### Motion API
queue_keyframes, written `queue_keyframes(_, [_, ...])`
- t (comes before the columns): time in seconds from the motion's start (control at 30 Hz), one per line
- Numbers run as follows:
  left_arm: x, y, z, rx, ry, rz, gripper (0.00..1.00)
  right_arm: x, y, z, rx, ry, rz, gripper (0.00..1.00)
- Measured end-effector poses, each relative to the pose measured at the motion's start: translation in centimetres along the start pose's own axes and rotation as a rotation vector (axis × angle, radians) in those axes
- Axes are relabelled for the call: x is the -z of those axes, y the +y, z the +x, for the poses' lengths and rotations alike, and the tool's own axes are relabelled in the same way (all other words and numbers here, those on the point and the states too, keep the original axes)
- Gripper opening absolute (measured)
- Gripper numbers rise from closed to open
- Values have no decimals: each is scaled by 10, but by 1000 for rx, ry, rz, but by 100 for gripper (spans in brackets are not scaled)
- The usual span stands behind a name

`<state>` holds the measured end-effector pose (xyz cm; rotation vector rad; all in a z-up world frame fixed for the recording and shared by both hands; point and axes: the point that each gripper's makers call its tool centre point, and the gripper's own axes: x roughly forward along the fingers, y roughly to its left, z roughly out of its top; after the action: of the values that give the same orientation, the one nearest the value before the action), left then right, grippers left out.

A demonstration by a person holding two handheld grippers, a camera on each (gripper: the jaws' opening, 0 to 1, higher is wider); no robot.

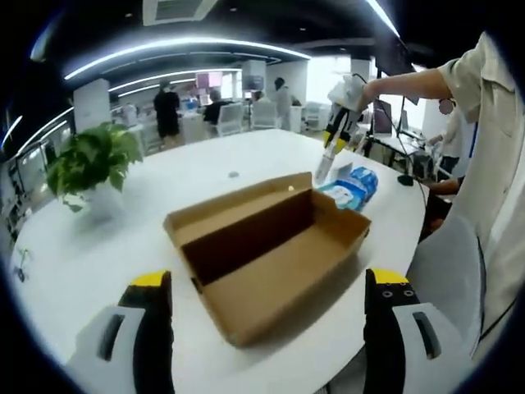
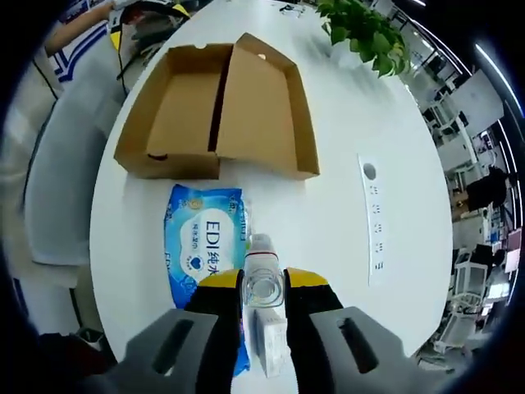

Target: Operate the shoe box by opening the lid, removing the specified soft item, and placing it in the target area until the item is outside and the box remains undamaged.

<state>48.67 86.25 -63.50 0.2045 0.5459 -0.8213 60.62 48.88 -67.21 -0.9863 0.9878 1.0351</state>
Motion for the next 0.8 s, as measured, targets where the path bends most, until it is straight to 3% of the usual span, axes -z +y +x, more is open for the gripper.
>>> queue_keyframes(0.2, [6,1,-2,-14,11,-12,99,7,0,18,-24,62,-22,17])
queue_keyframes(0.8, [20,7,-2,-45,37,-53,92,5,-5,38,-60,100,-33,17])
